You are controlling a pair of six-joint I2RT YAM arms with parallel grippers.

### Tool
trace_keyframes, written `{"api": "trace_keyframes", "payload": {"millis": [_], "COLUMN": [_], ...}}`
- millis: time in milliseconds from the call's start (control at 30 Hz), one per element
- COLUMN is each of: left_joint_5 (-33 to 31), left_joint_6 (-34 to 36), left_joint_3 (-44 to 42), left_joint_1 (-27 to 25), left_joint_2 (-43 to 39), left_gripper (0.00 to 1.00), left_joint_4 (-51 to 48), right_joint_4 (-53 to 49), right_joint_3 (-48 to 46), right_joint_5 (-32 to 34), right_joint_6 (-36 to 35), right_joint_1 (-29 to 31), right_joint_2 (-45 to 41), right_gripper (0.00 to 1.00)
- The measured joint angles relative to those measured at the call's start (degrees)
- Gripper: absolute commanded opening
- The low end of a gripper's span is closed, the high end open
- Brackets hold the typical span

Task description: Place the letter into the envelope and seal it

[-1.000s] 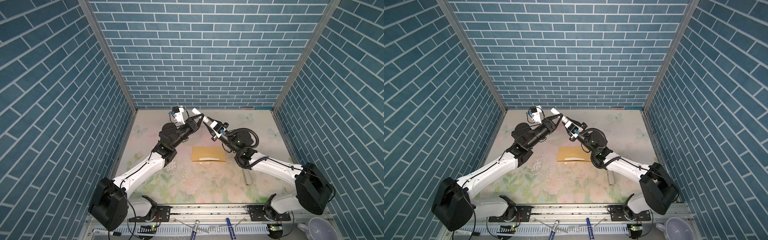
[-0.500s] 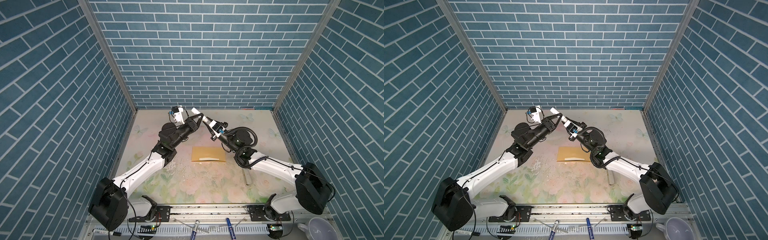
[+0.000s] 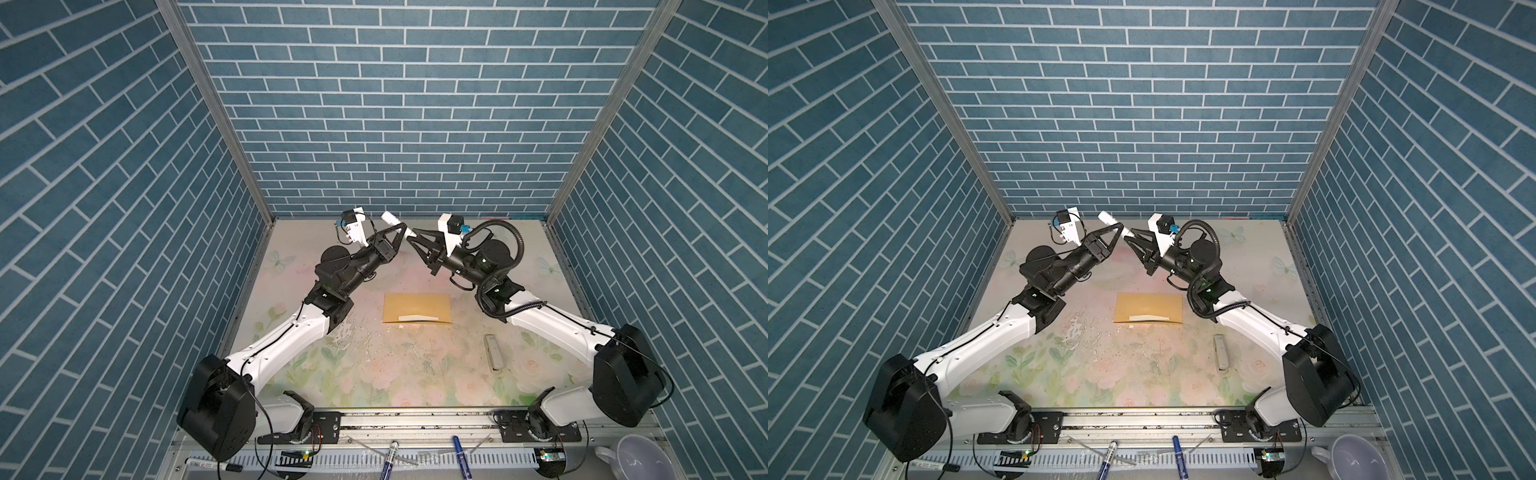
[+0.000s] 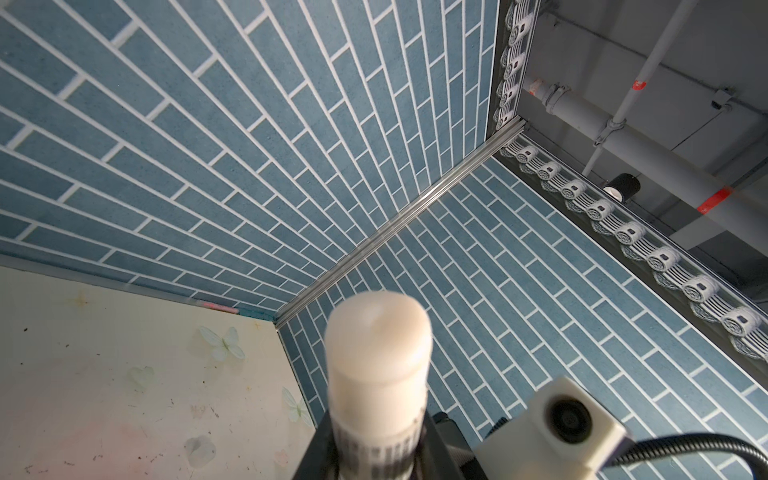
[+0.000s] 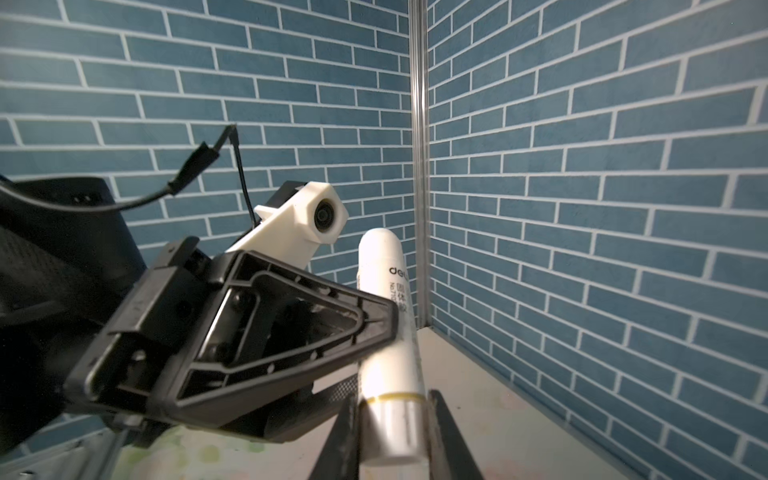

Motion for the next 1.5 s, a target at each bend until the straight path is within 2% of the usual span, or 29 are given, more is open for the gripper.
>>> {"api": "trace_keyframes", "payload": {"millis": [167,300,367,467,667,933,1167,1300,1500], "left_joint_5": [-0.09,-0.09,-0.13,-0.31,-0.81,0.24,2.89,3.43,3.87], "left_joint_6": [0.61,0.57,0.13,-1.36,-6.88,-16.59,-26.60,-28.87,-30.08], "left_joint_3": [-0.02,-0.11,-0.15,-0.17,-0.28,-0.15,0.33,0.33,0.33], "left_joint_1": [0.04,0.09,0.09,0.02,0.04,0.70,1.01,1.01,1.01], "left_joint_2": [0.00,0.02,0.02,0.02,0.02,0.31,5.16,5.75,5.75], "left_gripper": [0.00,0.00,0.00,0.00,0.00,0.00,0.00,0.00,0.00], "left_joint_4": [1.16,1.25,1.38,1.92,1.01,-1.55,2.91,3.43,4.24], "right_joint_4": [-0.33,-0.33,-0.22,1.95,12.48,23.08,27.10,27.21,27.76], "right_joint_3": [2.32,2.58,2.58,2.12,-5.38,-8.74,-8.74,-8.74,-8.72], "right_joint_5": [-5.79,-7.17,-7.23,-6.14,2.05,7.17,7.87,8.68,10.80], "right_joint_6": [10.45,13.05,13.00,11.41,1.84,-8.70,-13.29,-14.56,-15.23], "right_joint_1": [-1.77,-2.21,-2.23,-2.21,-2.89,-0.31,2.14,2.49,2.49], "right_joint_2": [1.49,1.81,1.79,1.77,-0.94,-0.94,1.11,2.82,4.76], "right_gripper": [0.00,0.01,0.22,0.42,0.58,0.61,0.61,0.59,0.52]}}
